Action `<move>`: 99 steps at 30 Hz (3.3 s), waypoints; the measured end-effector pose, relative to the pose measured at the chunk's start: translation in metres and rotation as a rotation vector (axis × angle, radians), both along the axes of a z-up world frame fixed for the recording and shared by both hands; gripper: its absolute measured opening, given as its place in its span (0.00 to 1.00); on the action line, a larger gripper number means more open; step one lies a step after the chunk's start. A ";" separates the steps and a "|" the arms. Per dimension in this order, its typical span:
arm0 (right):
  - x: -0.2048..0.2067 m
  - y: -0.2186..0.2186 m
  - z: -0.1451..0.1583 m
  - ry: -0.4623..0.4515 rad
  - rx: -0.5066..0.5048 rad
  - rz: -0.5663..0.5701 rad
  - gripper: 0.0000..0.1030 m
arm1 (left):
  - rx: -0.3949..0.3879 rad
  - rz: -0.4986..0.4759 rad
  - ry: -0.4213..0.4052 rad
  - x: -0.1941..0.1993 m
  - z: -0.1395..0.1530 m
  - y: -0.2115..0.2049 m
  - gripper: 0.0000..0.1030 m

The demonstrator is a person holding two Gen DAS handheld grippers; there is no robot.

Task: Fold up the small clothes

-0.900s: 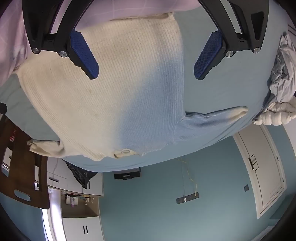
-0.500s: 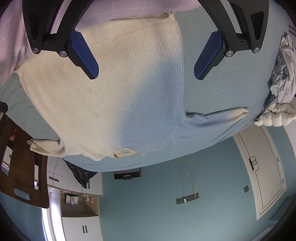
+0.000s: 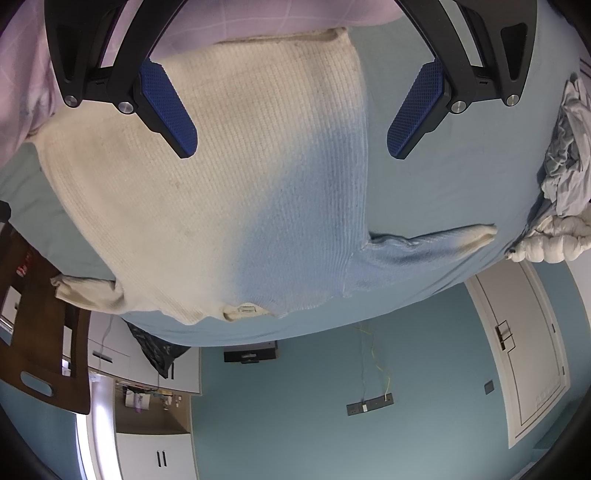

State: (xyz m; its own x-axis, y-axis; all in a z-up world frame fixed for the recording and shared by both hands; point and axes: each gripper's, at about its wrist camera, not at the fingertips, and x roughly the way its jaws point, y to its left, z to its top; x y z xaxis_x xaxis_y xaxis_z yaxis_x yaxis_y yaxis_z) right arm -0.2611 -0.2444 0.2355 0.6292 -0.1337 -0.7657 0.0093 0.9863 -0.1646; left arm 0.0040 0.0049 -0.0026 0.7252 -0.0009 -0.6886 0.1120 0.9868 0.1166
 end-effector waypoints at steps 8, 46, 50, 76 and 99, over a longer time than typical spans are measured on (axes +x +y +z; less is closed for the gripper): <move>0.000 0.000 0.000 0.006 0.001 -0.001 0.99 | 0.023 0.003 -0.019 -0.001 -0.002 -0.001 1.00; 0.018 -0.041 -0.009 0.107 0.227 -0.094 0.99 | -0.003 0.159 0.043 0.074 -0.017 0.036 1.00; 0.014 -0.069 0.007 0.089 0.372 -0.122 0.99 | -0.009 0.153 -0.004 0.069 -0.010 0.032 1.00; 0.275 -0.380 -0.110 0.046 0.433 -0.791 0.99 | 0.059 0.115 0.146 0.113 -0.052 0.003 1.00; 0.331 -0.402 -0.106 0.009 0.061 -0.765 0.04 | 0.137 0.181 0.212 0.127 -0.076 0.005 1.00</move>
